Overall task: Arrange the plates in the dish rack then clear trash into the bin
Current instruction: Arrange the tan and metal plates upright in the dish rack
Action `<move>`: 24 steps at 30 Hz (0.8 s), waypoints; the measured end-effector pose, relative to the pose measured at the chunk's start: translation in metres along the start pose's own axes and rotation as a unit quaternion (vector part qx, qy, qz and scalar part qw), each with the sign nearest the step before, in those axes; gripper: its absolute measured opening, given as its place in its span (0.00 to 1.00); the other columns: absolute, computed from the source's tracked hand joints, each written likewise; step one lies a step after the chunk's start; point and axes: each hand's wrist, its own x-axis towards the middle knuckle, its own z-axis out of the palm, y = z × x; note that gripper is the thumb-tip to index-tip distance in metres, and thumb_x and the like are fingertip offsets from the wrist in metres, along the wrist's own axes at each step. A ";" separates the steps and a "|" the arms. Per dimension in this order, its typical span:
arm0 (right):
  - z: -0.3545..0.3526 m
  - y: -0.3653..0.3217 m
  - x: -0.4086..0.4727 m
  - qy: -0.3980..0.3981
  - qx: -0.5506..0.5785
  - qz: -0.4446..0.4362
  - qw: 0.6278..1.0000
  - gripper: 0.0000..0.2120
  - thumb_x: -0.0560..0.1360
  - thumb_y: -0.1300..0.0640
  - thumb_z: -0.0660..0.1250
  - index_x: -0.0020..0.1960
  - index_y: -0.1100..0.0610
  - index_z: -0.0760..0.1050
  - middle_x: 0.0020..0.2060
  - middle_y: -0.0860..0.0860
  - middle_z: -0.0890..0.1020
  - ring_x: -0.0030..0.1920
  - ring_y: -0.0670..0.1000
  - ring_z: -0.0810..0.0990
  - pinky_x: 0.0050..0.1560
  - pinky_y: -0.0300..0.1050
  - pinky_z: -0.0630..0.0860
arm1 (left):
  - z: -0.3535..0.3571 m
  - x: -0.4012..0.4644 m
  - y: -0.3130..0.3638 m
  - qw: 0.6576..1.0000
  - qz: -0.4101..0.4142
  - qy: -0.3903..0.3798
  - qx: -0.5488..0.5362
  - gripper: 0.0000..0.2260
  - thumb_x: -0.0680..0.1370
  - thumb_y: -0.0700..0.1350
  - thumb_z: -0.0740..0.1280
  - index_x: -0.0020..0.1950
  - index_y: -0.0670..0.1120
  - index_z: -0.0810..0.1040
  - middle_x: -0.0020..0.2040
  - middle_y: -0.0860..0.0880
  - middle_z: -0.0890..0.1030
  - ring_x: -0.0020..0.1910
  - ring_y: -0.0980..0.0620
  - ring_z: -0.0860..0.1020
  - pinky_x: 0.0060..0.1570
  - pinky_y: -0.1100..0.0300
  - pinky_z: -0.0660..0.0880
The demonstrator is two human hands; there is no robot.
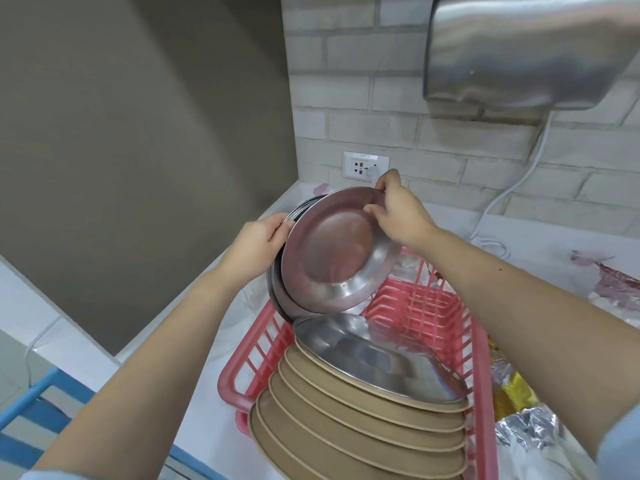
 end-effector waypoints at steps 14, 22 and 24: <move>-0.055 -0.009 -0.096 0.151 -0.070 -0.048 0.985 0.09 0.77 0.51 0.67 0.49 0.52 0.67 0.30 0.41 0.73 0.36 0.56 0.76 0.37 0.46 0.66 | 0.012 -0.004 -0.002 0.994 0.019 0.092 0.047 0.15 0.84 0.50 0.57 0.49 0.41 0.76 0.35 0.42 0.78 0.38 0.39 0.76 0.41 0.47 0.73; -0.056 -0.001 -0.167 0.225 -0.071 -0.037 0.971 0.11 0.75 0.55 0.71 0.47 0.54 0.68 0.34 0.39 0.77 0.34 0.60 0.81 0.35 0.46 0.71 | 0.013 -0.008 0.000 0.994 0.012 0.093 0.050 0.15 0.84 0.51 0.56 0.53 0.42 0.76 0.34 0.42 0.77 0.37 0.39 0.76 0.41 0.47 0.74; -0.049 0.004 -0.176 0.214 -0.079 -0.043 0.973 0.12 0.75 0.55 0.70 0.46 0.52 0.66 0.35 0.41 0.81 0.30 0.57 0.79 0.33 0.47 0.74 | 0.012 -0.008 0.000 0.994 0.014 0.092 0.052 0.15 0.84 0.51 0.56 0.52 0.40 0.76 0.34 0.41 0.77 0.38 0.38 0.75 0.41 0.47 0.73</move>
